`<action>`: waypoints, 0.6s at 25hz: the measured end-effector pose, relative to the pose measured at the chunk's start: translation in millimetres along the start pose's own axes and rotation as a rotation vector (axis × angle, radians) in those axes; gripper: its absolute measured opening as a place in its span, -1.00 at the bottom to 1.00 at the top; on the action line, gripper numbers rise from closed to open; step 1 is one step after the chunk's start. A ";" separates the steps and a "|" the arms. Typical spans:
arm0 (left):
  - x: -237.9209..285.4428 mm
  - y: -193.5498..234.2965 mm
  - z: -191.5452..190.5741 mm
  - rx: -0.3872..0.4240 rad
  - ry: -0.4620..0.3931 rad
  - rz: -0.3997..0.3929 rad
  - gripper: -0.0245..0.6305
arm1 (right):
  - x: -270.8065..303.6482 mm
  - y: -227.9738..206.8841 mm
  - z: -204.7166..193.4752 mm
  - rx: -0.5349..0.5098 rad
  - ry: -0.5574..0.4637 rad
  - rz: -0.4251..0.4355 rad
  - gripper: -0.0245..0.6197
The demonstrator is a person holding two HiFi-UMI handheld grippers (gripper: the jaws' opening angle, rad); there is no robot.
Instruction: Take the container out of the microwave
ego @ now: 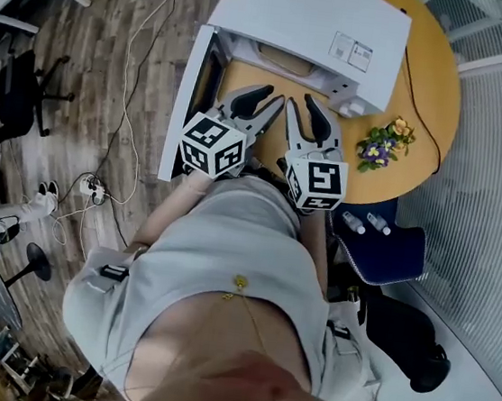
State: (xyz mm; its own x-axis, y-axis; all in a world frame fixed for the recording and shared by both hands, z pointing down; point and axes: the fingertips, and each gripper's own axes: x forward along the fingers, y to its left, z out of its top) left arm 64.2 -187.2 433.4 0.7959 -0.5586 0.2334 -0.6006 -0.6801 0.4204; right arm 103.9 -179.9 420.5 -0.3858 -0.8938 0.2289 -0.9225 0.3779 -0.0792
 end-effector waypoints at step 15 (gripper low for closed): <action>-3.4 47.9 11.8 -0.007 0.026 -0.022 -0.56 | 46.5 10.1 2.3 0.002 0.041 -0.020 -0.52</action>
State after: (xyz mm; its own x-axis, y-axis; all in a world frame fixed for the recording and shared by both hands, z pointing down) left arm 31.8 -223.5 442.4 0.8108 -0.5306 0.2470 -0.5823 -0.6887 0.4320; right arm 76.6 -218.2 428.1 -0.3664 -0.8905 0.2697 -0.9300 0.3595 -0.0764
